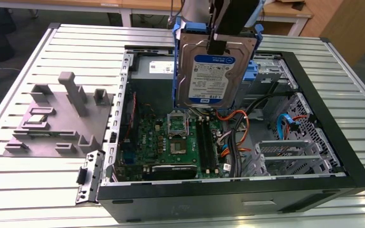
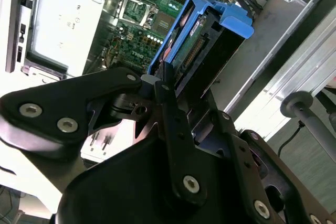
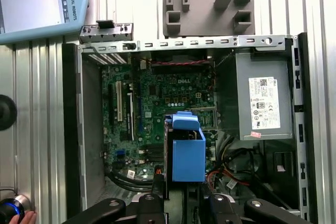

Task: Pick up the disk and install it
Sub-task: 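Pick up the disk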

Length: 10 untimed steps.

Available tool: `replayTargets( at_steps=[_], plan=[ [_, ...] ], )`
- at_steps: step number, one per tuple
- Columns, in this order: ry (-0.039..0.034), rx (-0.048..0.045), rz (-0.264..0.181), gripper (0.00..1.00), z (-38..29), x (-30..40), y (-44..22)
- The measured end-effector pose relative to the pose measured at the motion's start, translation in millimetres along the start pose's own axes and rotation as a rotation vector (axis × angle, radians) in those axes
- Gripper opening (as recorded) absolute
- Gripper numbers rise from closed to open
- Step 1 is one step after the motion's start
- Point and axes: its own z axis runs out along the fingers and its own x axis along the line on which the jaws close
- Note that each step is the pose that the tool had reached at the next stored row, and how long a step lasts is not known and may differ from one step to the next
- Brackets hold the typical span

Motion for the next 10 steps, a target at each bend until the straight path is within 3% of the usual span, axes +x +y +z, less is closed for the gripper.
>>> replayTargets(
  at_steps=[10],
  plan=[
    [0.0004,0.0,0.0,0.35,0.0,2.0,-0.2]
  ],
)
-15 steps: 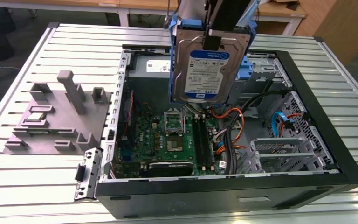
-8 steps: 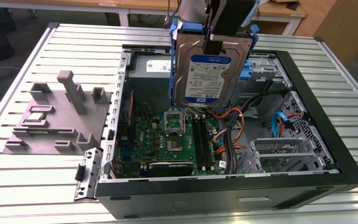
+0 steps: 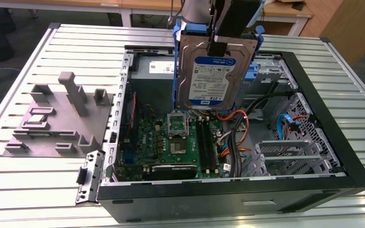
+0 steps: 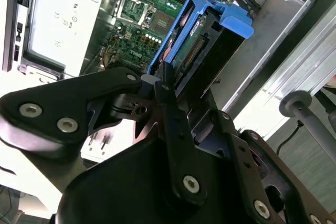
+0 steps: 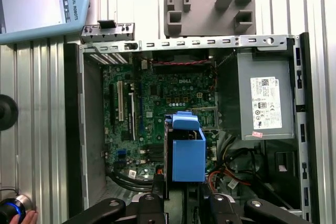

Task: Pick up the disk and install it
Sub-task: 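Pick up the disk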

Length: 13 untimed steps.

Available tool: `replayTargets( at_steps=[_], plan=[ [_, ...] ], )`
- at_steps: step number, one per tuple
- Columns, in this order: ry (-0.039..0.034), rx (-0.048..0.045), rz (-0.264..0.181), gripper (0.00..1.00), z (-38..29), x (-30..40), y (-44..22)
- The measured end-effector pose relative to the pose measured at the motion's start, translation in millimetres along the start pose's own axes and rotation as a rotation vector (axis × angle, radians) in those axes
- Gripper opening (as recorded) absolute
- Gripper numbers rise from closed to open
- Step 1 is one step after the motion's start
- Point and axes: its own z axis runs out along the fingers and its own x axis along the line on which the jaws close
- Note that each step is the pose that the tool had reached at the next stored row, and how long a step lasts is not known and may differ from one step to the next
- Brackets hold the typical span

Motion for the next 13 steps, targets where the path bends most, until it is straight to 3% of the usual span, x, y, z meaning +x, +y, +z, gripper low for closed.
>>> replayTargets(
  at_steps=[13],
  plan=[
    [0.0,0.0,0.0,0.35,0.0,0.3,-0.7]
  ],
)
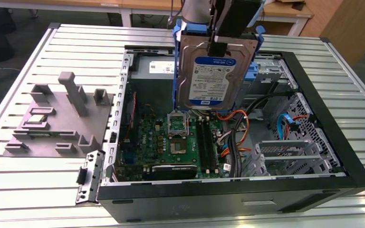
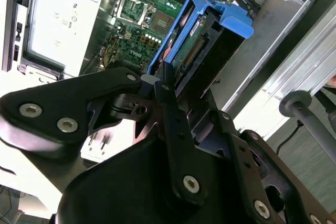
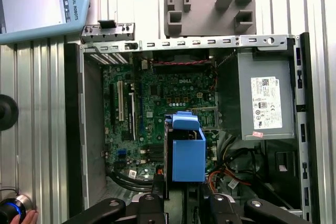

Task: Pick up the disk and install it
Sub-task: 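Pick up the disk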

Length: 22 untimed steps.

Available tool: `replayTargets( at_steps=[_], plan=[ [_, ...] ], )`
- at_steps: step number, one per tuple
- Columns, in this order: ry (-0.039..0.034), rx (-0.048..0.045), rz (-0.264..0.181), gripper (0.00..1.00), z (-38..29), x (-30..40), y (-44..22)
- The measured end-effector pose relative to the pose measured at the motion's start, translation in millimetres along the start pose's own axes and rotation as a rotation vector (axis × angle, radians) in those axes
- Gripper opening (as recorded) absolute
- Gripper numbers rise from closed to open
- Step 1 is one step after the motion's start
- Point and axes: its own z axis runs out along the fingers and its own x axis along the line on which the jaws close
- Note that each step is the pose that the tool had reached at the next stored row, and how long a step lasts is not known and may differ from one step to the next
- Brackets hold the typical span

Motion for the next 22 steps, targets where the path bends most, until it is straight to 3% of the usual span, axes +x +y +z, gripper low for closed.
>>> replayTargets(
  at_steps=[12,22],
  plan=[
    [0.0001,0.0,0.0,0.35,0.0,0.2,-21.7],
    [-0.0001,0.0,0.0,0.35,1.0,14.8,-28.6]
  ],
)
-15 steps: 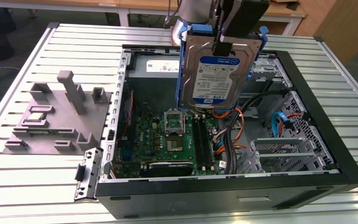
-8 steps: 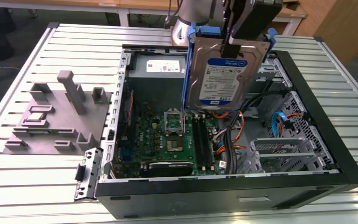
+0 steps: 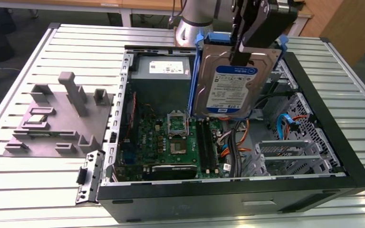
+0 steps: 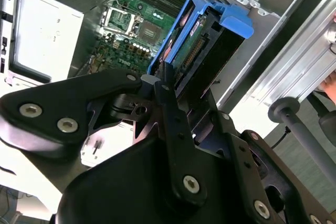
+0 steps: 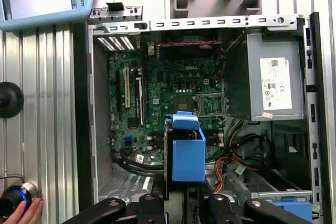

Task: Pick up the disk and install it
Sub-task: 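Pick up the disk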

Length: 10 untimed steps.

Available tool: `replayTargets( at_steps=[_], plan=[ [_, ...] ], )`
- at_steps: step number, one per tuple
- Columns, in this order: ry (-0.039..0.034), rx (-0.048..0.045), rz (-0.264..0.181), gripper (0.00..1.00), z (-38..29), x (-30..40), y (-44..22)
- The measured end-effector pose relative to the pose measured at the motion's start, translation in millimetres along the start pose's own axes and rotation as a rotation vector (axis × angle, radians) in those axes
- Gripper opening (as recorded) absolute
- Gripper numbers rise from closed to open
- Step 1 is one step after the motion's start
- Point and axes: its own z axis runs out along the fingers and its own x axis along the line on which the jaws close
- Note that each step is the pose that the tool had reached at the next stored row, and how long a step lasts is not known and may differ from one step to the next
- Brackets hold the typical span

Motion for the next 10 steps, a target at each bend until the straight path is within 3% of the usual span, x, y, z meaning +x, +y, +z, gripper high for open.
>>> replayTargets(
  at_steps=[10],
  plan=[
    [0.0001,0.0,0.0,0.35,0.7,17.9,-3.3]
  ],
)
